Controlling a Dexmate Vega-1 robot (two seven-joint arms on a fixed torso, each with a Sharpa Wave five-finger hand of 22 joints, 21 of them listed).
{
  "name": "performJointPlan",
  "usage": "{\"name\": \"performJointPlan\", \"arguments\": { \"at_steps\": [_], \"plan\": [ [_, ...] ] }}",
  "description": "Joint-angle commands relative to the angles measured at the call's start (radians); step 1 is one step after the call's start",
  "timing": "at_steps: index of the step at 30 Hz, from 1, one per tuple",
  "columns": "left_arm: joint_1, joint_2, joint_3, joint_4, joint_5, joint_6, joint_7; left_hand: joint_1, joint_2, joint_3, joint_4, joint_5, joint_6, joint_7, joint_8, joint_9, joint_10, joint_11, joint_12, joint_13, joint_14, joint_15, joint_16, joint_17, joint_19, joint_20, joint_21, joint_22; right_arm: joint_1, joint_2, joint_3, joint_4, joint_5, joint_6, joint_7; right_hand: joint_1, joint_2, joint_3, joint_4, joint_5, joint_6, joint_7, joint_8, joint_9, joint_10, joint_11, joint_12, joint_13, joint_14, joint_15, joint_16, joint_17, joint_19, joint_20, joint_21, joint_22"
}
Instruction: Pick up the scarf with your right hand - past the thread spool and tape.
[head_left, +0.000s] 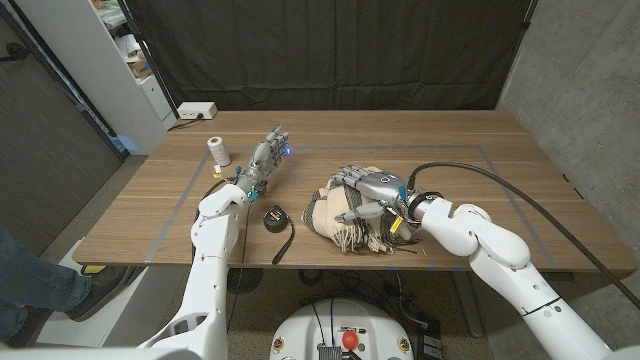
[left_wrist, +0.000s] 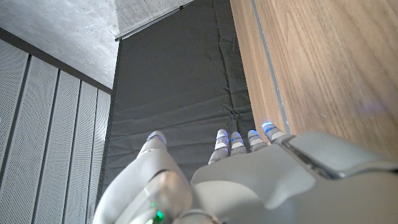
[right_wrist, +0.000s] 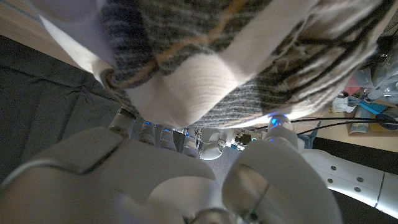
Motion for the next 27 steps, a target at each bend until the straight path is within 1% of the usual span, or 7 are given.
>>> {"name": "performJointPlan", "arguments": {
  "at_steps": [1,6,11,20,27],
  "plan": [
    [-0.004,0.001,0.0,0.004,0.006,0.002,0.0,0.001,0.008,0.0,-0.005,-0.006,0.001,0.008,-0.001,0.003,0.005,-0.002,-0.001,0.003,-0.003,0.008,0.002,0.003,-0.126,0.004,-0.004,0.006,-0.001,0.002,-0.011,0.007,-0.011,-0.014,0.01,0.019,0.001,-0.002,-0.008,0.004,0.011,-0.006,0.005,0.0,0.001,-0.001,0.004,0.002,0.003,-0.006,0.004,0.003,0.01,0.002,0.0,0.005],
    [-0.005,0.002,0.0,0.004,0.006,0.003,-0.004,0.001,0.009,0.0,-0.005,-0.006,-0.001,0.007,-0.002,0.003,0.004,-0.002,-0.001,0.003,-0.004,0.008,0.002,0.003,-0.128,0.005,-0.006,0.006,-0.005,0.003,-0.014,0.009,-0.015,-0.02,0.004,0.03,0.006,0.0,-0.01,0.006,0.026,-0.007,0.01,0.0,0.002,-0.011,0.004,0.003,0.005,-0.005,0.005,0.003,0.013,0.002,0.0,0.005],
    [-0.005,0.003,0.001,0.002,0.009,0.005,-0.004,0.0,0.009,-0.001,-0.005,-0.006,0.0,0.007,-0.002,0.003,0.004,-0.002,-0.001,0.003,-0.006,0.007,0.001,0.003,-0.129,0.005,-0.008,0.006,-0.01,0.001,-0.017,0.014,-0.027,-0.022,-0.012,0.035,0.008,0.001,-0.011,0.007,0.032,-0.01,0.011,0.0,0.004,-0.013,0.005,0.003,0.007,-0.006,0.006,0.003,0.014,0.002,-0.001,0.005],
    [-0.005,0.006,0.0,0.004,0.009,0.005,-0.007,-0.001,0.009,-0.001,-0.006,-0.007,0.001,0.007,-0.001,0.003,0.004,-0.003,-0.002,0.003,-0.005,0.008,0.001,0.004,-0.129,0.007,-0.012,0.006,-0.012,0.003,-0.027,0.014,-0.04,-0.044,0.004,0.046,0.013,0.003,-0.013,0.008,0.034,-0.009,0.01,0.0,0.007,-0.017,0.006,0.004,0.008,-0.01,0.007,0.003,0.015,0.002,-0.001,0.005],
    [-0.006,0.008,-0.004,0.008,0.009,0.008,-0.008,-0.002,0.01,-0.002,-0.007,-0.007,0.0,0.007,-0.002,0.003,0.003,-0.003,-0.002,0.003,-0.005,0.008,0.001,0.004,-0.129,0.011,-0.014,0.006,-0.009,0.006,-0.04,0.026,-0.052,-0.055,-0.001,0.052,0.016,0.005,-0.014,0.009,0.034,-0.01,0.009,0.0,0.009,-0.018,0.007,0.004,0.01,-0.011,0.007,0.003,0.016,0.002,-0.002,0.005]
  ]
}}
